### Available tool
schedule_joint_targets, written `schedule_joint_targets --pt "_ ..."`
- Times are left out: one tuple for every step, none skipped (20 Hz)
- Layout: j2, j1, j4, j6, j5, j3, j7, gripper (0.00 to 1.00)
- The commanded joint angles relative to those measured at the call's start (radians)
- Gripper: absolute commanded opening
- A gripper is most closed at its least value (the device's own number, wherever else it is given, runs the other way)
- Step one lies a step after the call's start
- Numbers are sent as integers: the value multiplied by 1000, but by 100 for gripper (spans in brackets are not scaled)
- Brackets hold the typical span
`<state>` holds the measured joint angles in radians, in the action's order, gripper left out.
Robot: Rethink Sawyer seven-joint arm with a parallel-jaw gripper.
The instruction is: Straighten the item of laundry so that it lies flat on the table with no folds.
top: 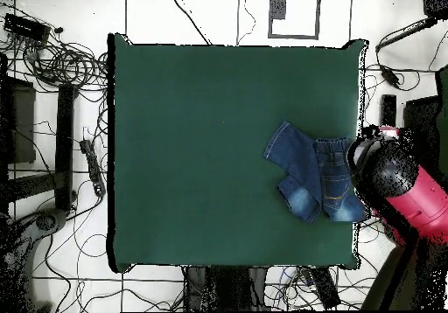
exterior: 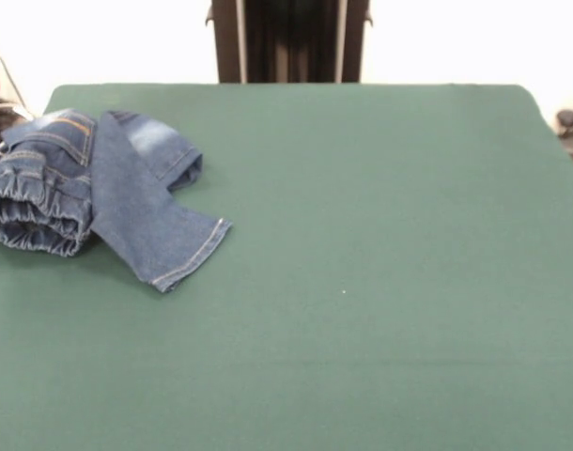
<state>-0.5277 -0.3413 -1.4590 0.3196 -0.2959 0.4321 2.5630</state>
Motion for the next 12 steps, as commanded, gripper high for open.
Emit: schedule_joint_targets --pt "65 46 -16 75 -16 -132 96 100" --pt "68 49 -15 76 -18 -132 101 100" --pt "75 54 -9 72 -17 -129 103 100" --pt "75 52 -10 69 -19 -136 102 100" --pt "77 52 -10 64 -23 -144 104 100" --pt "81 55 -7 64 -23 -143 106 100" --pt "87 62 -1 74 -26 -136 113 100" --pt "92 69 5 84 -29 -130 120 100" --pt "106 89 21 111 -34 -101 141 100" --pt "116 99 28 118 -40 -91 157 100" --pt "126 110 35 125 -47 -81 173 100" --pt "135 119 40 133 -53 -73 187 100"
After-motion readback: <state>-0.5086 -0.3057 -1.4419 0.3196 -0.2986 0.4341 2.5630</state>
